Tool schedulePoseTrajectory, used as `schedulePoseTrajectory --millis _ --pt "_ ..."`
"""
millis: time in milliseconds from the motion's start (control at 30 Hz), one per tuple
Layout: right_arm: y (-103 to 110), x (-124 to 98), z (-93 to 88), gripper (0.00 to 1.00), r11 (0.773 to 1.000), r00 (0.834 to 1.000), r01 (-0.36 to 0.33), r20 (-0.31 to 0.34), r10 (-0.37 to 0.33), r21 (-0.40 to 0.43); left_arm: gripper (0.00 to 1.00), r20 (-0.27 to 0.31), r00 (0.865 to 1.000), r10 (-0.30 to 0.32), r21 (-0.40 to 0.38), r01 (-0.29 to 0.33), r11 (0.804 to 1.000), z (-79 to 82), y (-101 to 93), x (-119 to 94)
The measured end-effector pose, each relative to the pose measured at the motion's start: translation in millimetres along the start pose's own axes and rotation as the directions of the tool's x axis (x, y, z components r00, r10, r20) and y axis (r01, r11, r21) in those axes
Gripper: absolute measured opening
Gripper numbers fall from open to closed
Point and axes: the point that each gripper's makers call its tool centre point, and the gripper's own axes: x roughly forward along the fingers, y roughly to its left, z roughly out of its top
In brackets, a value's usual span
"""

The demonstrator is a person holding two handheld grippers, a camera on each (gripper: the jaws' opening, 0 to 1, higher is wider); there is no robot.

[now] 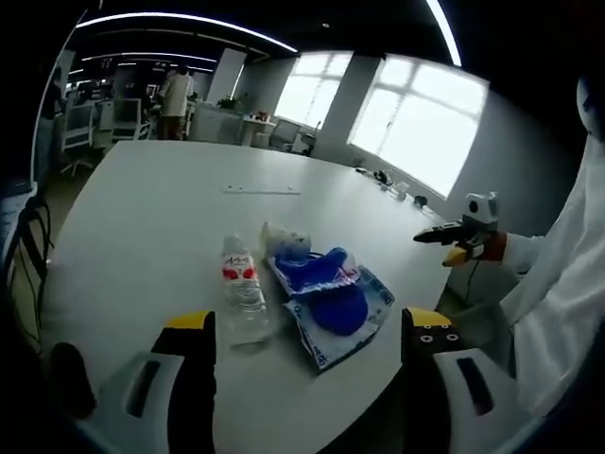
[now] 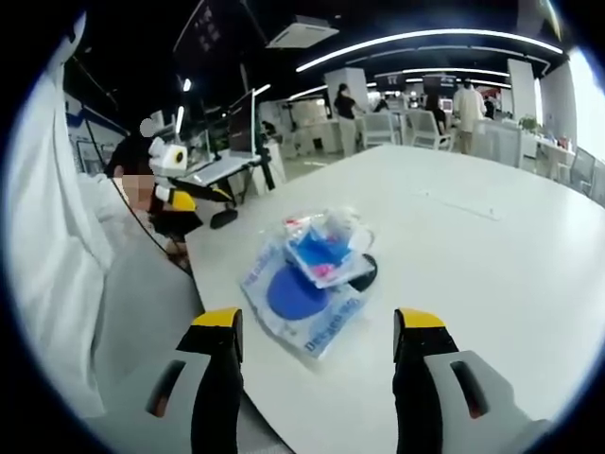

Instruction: Arrange the tabletop items into an orderly group along one side of the table until the central work area is clear of visible clutter.

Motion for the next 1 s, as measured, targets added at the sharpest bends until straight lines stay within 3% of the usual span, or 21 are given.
schedulePoseTrajectory --millis 1000 --pt "-21.7 23.5 23.2 0.63 0.999 1.0 -0.017 -0.001 0.017 -0.036 0.81 -0.003 0.999 -0.045 0.046 0.045 0.998 32.2 14.8 30.8"
